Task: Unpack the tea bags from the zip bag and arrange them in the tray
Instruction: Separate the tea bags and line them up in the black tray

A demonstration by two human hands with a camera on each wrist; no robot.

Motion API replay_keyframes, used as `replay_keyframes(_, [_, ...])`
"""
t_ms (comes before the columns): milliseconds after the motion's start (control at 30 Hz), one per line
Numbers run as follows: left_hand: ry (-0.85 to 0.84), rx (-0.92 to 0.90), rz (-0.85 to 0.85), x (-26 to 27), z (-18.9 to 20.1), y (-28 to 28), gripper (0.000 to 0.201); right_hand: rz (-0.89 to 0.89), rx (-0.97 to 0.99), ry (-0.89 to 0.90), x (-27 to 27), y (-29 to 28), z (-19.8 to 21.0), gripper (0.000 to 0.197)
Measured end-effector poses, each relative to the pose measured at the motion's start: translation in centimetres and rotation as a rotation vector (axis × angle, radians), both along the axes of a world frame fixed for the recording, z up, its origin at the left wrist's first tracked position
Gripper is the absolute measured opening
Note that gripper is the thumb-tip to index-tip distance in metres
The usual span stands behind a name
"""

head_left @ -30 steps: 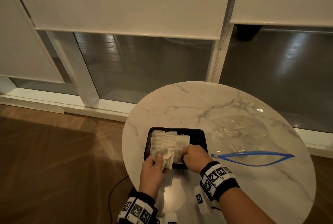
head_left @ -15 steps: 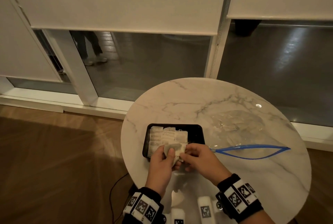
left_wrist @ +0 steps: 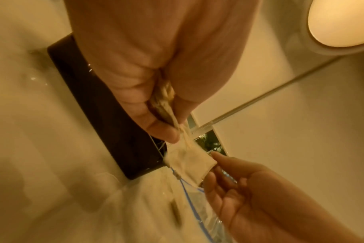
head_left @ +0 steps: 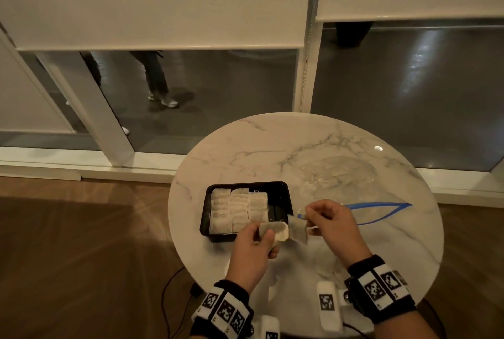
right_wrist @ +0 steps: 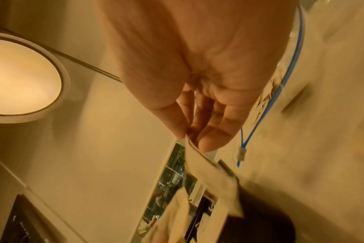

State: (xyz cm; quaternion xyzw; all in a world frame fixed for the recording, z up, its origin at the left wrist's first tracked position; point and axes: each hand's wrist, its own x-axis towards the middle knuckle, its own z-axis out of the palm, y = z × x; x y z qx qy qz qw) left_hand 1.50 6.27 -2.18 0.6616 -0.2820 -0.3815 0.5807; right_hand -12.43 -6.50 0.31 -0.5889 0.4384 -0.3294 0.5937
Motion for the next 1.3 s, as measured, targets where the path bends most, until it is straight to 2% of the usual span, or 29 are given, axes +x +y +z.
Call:
replay_keyframes(100, [-0.018, 0.047, -0.063, -0.8, -0.2, -0.4, 0.010, 0.018, 0.074, -0.009, -0.9, -0.5, -0.1, 0.007])
replay_keyframes(167, [-0.006, 0.056, -0.098, -1.2, -0.2, -0.7, 0.010, 0.098, 0.088, 0.079, -1.3, -0.5, -0.6, 0.006])
replay_keyframes(333, [-0.050, 0.073, -0.097, -1.5, -0.5, -1.4, 0.009, 0.164, -0.194, 0.484, -2.4, -0.9, -2.4, 0.013])
replay_keyframes(433, [-0.094, 0.110, -0.075, -1.2, -0.9, -1.5, 0.008, 0.341, -0.281, 0.672, -2.7, -0.4, -2.7, 0.024])
replay_keyframes(600, [-0.102, 0.151, -0.064, -1.1, -1.5, -1.4, 0.012, 0.482, -0.341, 0.909, -1.4, 0.9, -3.6, 0.046])
replay_keyframes(733, [-0.097, 0.148, -0.060, -1.0, -1.5, -1.3, 0.012, 0.508, -0.471, 1.040, -0.3, 1.7, -4.2, 0.039])
replay_keyframes(833, [-0.124, 0.149, -0.061, -0.9, -1.3, -1.2, 0.013, 0.509, -0.450, 1.045, -0.1, 1.8, -4.5, 0.035])
replay_keyframes(933, [-0.112, 0.145, -0.071, -1.0, -1.1, -1.0, 0.012, 0.488, -0.399, 0.971, -0.4, 1.5, -4.4, 0.013])
replay_keyframes(1133, [-0.067, 0.134, -0.079, -1.4, -0.7, -1.2, 0.010, 0.360, -0.268, 0.767, -3.3, -0.8, -1.7, 0.014])
replay_keyframes(1300, [-0.004, 0.168, -0.132, -2.6, -0.9, -2.4, 0.016, 0.221, -0.266, 0.539, -6.1, -3.2, 1.2, 0.010])
